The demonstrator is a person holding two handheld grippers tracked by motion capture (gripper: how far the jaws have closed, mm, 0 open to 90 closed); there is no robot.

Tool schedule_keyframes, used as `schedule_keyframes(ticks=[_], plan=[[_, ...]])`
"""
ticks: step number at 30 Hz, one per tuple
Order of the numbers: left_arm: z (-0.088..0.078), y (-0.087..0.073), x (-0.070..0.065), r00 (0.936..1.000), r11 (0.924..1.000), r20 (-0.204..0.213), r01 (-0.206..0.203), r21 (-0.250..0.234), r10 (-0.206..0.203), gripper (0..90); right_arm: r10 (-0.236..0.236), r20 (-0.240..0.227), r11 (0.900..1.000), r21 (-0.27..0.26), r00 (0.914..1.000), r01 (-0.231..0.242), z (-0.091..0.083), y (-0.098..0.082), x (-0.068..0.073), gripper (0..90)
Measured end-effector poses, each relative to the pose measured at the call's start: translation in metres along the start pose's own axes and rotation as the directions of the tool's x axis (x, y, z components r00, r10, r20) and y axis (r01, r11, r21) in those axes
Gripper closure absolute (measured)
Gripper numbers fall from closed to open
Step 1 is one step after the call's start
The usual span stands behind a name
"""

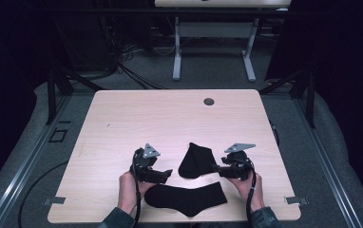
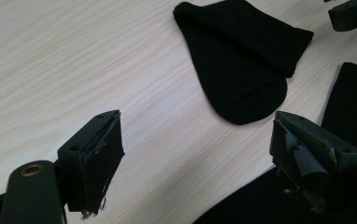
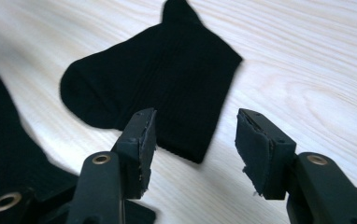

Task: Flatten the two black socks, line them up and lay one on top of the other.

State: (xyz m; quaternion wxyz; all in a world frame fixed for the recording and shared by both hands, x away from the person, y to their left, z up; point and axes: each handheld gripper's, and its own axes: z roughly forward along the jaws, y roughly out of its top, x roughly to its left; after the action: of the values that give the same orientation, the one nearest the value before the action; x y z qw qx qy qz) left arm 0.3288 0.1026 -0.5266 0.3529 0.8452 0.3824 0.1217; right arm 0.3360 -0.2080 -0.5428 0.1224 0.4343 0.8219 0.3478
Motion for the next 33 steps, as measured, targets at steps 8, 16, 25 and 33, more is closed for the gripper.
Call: schedule_keyframes(ticks=[8, 16, 25, 33], plan=[[0.034, 0.014, -0.023, 0.9973, 0.9968, 0.057, -0.050, 0.063, 0.046, 23.9, -0.068, -0.040, 0.997, 0.017, 0.9969, 0.069, 0.013, 0.004, 0.012, 45.0], [0.064, 0.022, -0.031, 0.9945, 0.9854, 0.077, -0.082, 0.149, 0.071, 35.3, -0.116, -0.049, 0.989, 0.081, 0.9921, 0.120, 0.028, 0.007, 0.018, 43.9], [0.075, 0.025, -0.028, 0.9944, 0.9769, 0.073, -0.090, 0.194, 0.077, 54.5, -0.145, -0.026, 0.980, 0.132, 0.9891, 0.147, 0.037, 0.006, 0.019, 54.6], [0.074, 0.026, -0.025, 0.9933, 0.9746, 0.085, -0.094, 0.203, 0.078, 77.2, -0.183, 0.005, 0.974, 0.135, 0.9830, 0.181, 0.039, 0.007, 0.022, 76.9]])
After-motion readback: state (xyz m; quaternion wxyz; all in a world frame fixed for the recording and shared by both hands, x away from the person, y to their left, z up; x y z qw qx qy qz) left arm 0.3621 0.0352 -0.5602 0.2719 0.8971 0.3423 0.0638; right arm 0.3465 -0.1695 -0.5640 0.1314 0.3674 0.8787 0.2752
